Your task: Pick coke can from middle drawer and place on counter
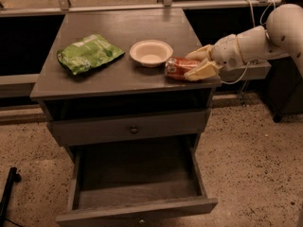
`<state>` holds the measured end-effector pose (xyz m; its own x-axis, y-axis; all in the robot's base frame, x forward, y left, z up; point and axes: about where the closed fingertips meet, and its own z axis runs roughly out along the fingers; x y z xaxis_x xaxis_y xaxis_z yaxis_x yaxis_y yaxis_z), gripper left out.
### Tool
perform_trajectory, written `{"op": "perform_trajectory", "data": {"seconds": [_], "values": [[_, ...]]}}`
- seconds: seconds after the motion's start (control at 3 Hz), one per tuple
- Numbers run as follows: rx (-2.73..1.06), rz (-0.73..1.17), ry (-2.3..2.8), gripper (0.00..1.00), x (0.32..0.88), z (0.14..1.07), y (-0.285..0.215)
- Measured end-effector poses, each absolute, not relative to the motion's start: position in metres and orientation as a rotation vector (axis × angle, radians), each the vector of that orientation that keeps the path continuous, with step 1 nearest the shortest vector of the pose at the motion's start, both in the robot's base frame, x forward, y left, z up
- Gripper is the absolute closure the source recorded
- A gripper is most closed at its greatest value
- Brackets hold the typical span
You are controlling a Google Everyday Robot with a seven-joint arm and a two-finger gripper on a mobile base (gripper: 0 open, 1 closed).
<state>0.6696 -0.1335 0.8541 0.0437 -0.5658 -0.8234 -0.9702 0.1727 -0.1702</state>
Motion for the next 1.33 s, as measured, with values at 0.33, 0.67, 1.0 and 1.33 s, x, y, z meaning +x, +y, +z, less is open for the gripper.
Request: {"op": "perform_trajectory", "data": {"seconds": [0.33,0.67,1.0,1.33], "values": [[-1.496,0.62,1.627,0.06,0.67,0.854,-0.133],[-1.496,0.62,1.627,0.0,0.67,0.854,-0.133],[-1.496,0.62,1.627,0.0,0.67,0.854,-0.133],[-1.546,0.568,1.629,0.0,0.669,0.866,-0.135]]}}
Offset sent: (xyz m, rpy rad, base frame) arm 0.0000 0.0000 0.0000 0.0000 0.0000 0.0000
